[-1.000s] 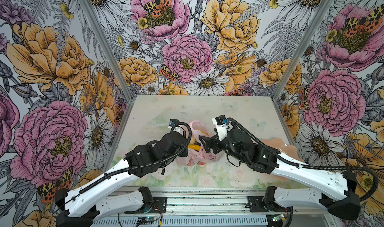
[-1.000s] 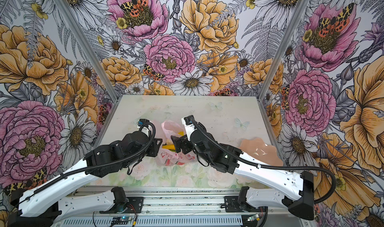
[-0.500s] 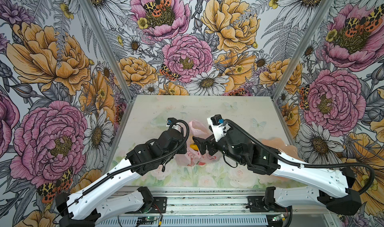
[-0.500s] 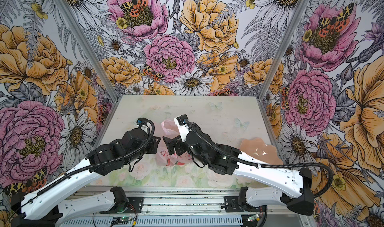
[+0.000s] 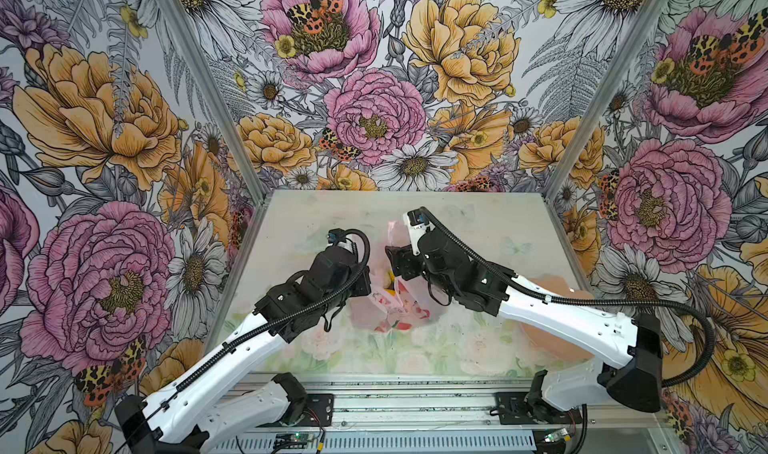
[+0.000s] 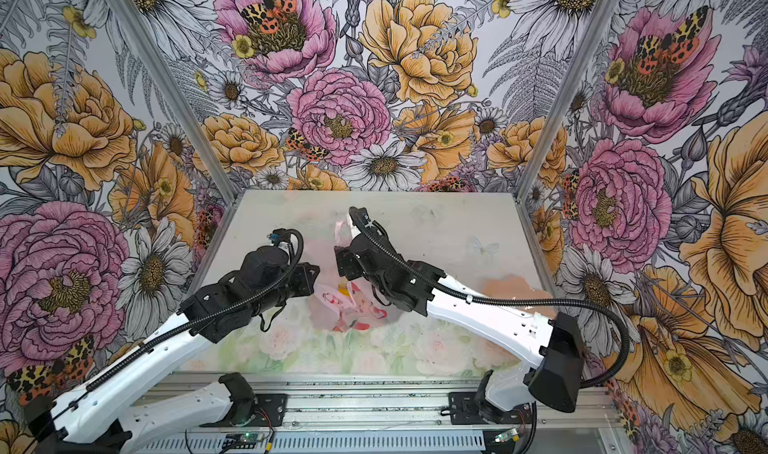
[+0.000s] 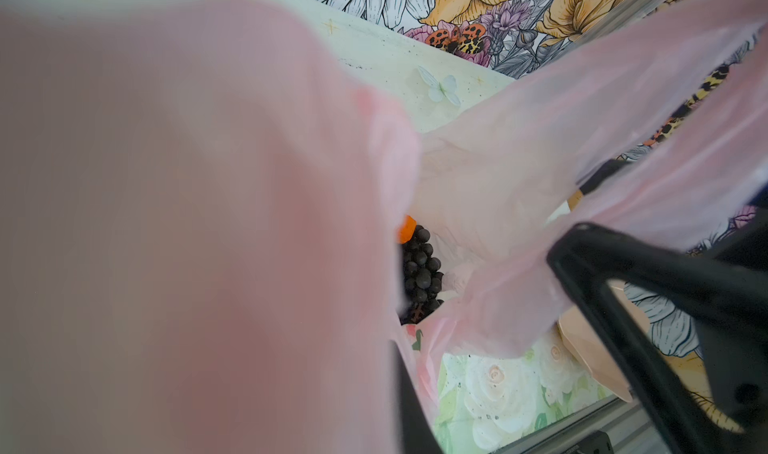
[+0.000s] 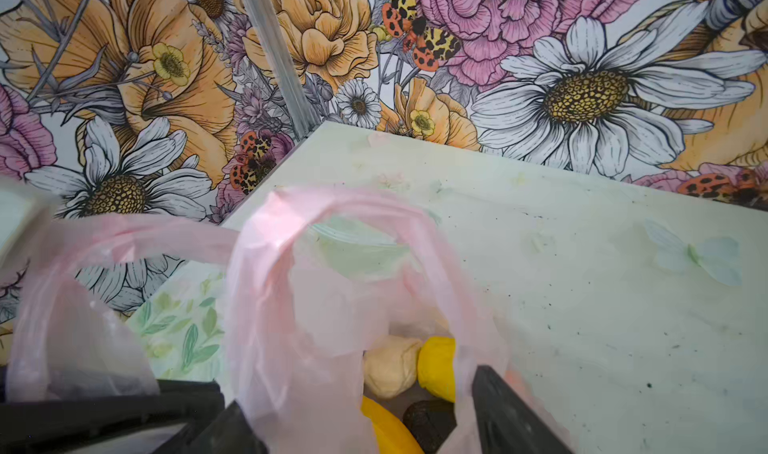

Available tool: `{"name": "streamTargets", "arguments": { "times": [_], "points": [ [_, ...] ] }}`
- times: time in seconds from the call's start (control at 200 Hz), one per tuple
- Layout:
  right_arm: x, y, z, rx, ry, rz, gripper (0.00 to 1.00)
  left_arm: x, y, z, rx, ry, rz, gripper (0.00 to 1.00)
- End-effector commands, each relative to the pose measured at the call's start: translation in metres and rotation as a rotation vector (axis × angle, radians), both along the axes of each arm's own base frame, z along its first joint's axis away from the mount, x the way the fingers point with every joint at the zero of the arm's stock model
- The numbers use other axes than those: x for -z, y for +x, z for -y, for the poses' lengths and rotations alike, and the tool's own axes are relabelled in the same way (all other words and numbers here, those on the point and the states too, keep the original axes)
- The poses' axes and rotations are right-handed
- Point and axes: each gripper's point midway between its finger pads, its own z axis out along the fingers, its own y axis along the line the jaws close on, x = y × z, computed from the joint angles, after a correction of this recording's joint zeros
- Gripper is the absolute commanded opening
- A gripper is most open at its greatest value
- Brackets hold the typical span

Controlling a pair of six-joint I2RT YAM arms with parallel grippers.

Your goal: Take the fake fruits out of the plastic bag

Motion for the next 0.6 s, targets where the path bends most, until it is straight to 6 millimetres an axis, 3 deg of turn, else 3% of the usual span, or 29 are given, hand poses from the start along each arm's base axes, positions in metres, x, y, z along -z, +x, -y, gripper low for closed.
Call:
{"name": "streamTargets", "arguments": {
  "times": [0.0,0.115,0.295,0.36,0.45,0.595],
  "points": [
    [-0.021,0.001,-0.010,-0.037,0.059,0.007,0.91,-0.011,0.006,0.012,0.042,-0.045,0.016,0.11],
    [-0.017,0.005,-0.020,-0.042,0.044,0.004,0.99,-0.011,0.010,0.015,0.049,-0.044,0.017,0.11],
    [-0.006,0.030,-0.013,0.061,0.002,0.012,0.95,-0.012,0.017,0.016,0.044,-0.035,0.021,0.10],
    [-0.005,0.038,-0.010,0.083,-0.015,0.023,0.83,-0.013,0.022,0.012,0.027,-0.037,0.018,0.10],
    [-0.010,0.048,-0.008,0.090,-0.035,0.046,0.49,-0.013,0.034,0.002,-0.012,-0.041,0.007,0.10],
    [-0.020,0.081,0.013,0.153,-0.096,0.108,0.22,-0.023,0.065,-0.021,-0.119,-0.014,0.031,0.08]
  ]
}}
